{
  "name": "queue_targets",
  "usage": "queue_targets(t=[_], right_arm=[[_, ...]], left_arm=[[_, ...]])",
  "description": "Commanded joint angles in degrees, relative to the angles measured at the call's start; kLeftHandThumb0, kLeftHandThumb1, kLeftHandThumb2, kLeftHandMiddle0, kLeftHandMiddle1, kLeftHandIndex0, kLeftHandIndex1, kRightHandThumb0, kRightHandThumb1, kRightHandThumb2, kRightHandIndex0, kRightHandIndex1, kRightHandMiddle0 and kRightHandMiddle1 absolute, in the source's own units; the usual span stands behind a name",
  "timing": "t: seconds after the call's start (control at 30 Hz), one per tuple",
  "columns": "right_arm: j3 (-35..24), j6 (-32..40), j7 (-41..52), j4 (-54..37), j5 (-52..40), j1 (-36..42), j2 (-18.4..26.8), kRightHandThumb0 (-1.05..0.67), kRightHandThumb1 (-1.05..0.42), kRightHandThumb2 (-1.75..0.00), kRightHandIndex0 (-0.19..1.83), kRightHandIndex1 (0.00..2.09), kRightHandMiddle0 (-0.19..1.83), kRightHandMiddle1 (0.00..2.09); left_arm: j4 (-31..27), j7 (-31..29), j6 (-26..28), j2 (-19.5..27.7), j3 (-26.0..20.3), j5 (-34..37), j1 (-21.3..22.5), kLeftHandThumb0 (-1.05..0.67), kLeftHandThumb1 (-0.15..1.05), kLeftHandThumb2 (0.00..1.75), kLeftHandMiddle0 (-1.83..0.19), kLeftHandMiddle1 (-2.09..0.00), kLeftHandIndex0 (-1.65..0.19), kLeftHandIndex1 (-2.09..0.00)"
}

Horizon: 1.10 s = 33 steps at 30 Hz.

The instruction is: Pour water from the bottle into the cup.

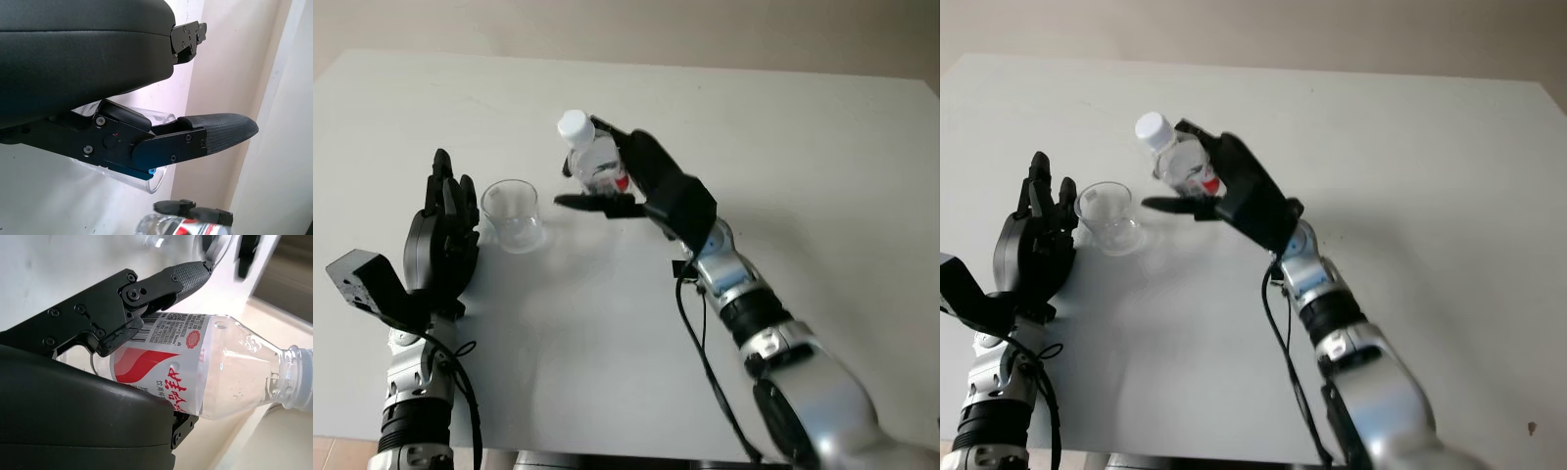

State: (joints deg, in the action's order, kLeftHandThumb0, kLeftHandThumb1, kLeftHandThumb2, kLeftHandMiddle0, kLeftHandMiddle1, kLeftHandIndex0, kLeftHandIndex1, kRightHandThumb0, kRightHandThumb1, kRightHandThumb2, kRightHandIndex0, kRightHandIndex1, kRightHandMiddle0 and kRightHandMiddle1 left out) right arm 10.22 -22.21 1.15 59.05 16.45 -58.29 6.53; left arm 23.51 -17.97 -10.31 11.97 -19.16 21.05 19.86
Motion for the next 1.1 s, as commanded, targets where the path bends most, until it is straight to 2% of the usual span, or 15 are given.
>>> queue_targets(t=[0.0, 0.2, 0.33, 0.47, 0.63, 0.77, 0.8, 0.83, 0.9, 1.0, 1.07], right_arm=[[0.5, 0.7, -1.5, 3.1, 1.5, -5.2, 0.6, -0.15, -1.05, -0.21, 1.16, 2.09, 1.1, 2.09], [5.4, 1.8, -7.7, 10.0, 9.3, -12.8, 1.9, -0.16, -1.04, -0.19, 1.14, 2.09, 1.03, 2.09], [11.3, 2.9, -11.9, 12.6, 16.9, -16.6, 2.7, -0.17, -1.02, -0.18, 1.14, 2.09, 1.02, 2.09], [15.2, 3.3, -15.1, 14.0, 21.5, -18.5, 3.0, -0.19, -1.0, -0.21, 1.12, 2.09, 0.9, 2.09], [18.4, 4.2, -17.1, 15.2, 25.0, -20.6, 2.6, -0.22, -1.04, -0.22, 0.92, 2.09, 0.52, 2.09], [20.7, 4.8, -18.5, 15.7, 27.3, -21.8, 2.1, -0.24, -1.05, -0.2, 0.87, 2.09, 0.41, 2.09], [21.3, 4.8, -18.8, 15.7, 27.8, -22.0, 2.0, -0.24, -1.05, -0.19, 0.84, 2.09, 0.23, 2.06], [21.9, 4.8, -19.1, 15.8, 28.4, -22.1, 1.9, -0.24, -1.05, -0.2, 0.81, 2.09, 0.16, 2.0], [23.2, 5.0, -19.3, 16.0, 29.6, -22.4, 1.5, -0.25, -1.05, -0.21, 0.78, 2.09, 0.17, 1.87], [24.3, 5.2, -19.7, 16.3, 30.2, -22.6, 0.7, -0.27, -1.04, -0.15, 0.81, 2.09, 0.21, 1.9], [24.6, 5.4, -19.9, 16.4, 30.5, -22.6, 0.3, -0.29, -1.04, -0.1, 0.78, 2.09, 0.18, 2.0]], left_arm=[[0.5, 0.1, 0.1, -0.2, -0.1, 0.2, 0.1, -0.87, 1.05, 0.63, 0.19, 0.0, 0.19, 0.0], [0.0, 0.6, 0.1, -0.2, 0.2, -0.1, -0.1, -0.88, 1.05, 0.64, 0.19, 0.0, 0.19, 0.0], [-0.4, 1.2, 0.3, -0.3, 0.2, -0.2, -0.3, -0.88, 1.05, 0.65, 0.19, -0.01, 0.19, 0.0], [-0.5, 1.7, 0.6, -0.5, 0.2, -0.1, -0.3, -0.88, 1.05, 0.64, 0.19, -0.01, 0.19, 0.0], [-0.2, 1.2, 0.2, -0.8, 0.4, 0.1, -0.3, -0.87, 1.05, 0.65, 0.19, 0.0, 0.19, 0.0], [-0.3, 1.5, 0.1, -1.1, 0.4, 0.0, -0.2, -0.87, 1.05, 0.65, 0.19, 0.0, 0.19, 0.0], [-0.3, 1.6, 0.1, -1.1, 0.4, -0.1, -0.2, -0.87, 1.05, 0.65, 0.19, 0.0, 0.19, 0.0], [-0.2, 1.7, 0.0, -1.1, 0.4, -0.1, -0.3, -0.87, 1.05, 0.65, 0.19, 0.0, 0.19, 0.0], [-0.2, 1.8, -0.1, -1.2, 0.4, -0.3, -0.3, -0.87, 1.05, 0.65, 0.19, 0.0, 0.19, 0.0], [0.1, 1.9, -0.2, -1.2, 0.4, -0.3, -0.3, -0.88, 1.05, 0.64, 0.19, 0.0, 0.19, 0.0], [0.2, 2.0, -0.2, -1.3, 0.5, -0.3, -0.2, -0.88, 1.05, 0.64, 0.19, 0.0, 0.19, 0.0]])
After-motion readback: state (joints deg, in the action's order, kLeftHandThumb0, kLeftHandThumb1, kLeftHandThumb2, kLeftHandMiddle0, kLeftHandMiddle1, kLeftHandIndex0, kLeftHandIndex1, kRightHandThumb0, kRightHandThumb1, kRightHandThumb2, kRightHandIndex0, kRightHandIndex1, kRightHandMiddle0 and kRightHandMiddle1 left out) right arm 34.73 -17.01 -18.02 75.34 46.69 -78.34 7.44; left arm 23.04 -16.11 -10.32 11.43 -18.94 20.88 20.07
